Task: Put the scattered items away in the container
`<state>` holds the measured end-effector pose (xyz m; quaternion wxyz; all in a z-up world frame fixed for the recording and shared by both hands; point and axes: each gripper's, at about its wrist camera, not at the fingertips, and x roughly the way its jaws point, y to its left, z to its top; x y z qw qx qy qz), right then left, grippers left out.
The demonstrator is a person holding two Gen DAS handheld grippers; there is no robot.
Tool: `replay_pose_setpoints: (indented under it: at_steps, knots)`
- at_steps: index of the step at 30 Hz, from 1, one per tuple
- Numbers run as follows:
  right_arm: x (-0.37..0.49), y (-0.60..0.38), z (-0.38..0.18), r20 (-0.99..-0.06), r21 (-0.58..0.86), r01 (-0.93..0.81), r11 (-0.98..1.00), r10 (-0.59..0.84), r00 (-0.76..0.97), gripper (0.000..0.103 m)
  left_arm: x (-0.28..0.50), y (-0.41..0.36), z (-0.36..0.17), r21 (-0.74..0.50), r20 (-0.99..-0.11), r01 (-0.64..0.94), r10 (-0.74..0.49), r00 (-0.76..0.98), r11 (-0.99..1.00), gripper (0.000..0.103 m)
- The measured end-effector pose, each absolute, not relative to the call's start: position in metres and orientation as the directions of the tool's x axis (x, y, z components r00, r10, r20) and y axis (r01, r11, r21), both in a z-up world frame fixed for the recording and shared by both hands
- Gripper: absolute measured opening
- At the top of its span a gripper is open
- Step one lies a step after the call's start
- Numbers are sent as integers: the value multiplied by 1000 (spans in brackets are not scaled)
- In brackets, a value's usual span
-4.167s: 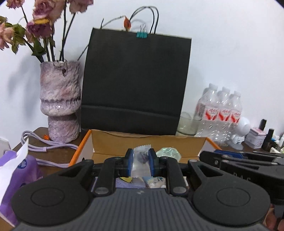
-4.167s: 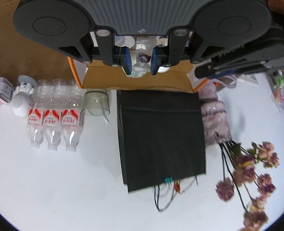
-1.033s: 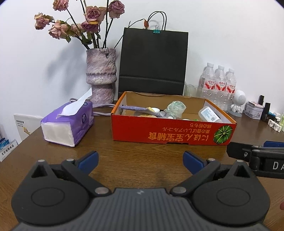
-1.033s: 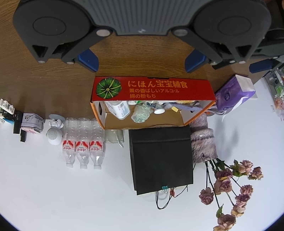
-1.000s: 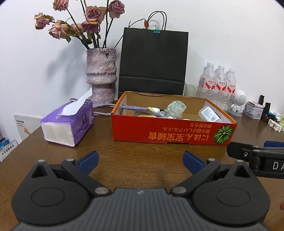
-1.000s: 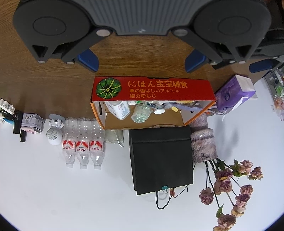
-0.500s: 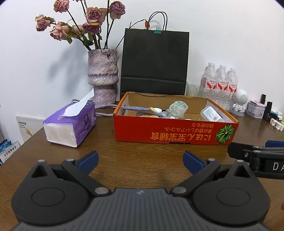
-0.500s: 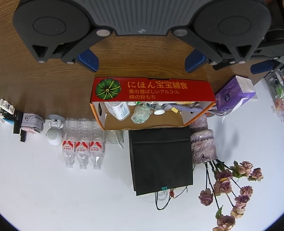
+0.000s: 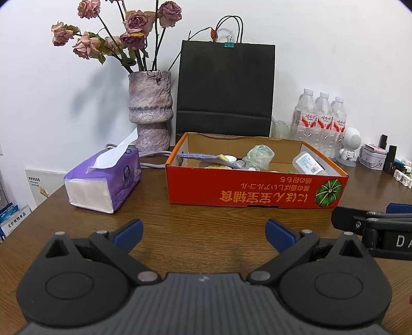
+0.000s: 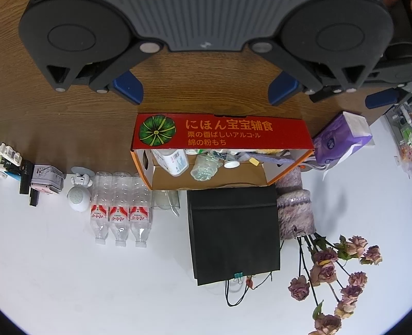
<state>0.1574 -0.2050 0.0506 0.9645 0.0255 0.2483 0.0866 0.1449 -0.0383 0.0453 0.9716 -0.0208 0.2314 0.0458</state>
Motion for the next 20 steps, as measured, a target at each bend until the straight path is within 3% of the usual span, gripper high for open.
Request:
replay_pose_setpoints:
  at_steps: [20]
  knots:
    - [156,-205,50,-472,99,-155,983,183,862,103,144,-38,45,-24,-434,-100,79,898,995,103]
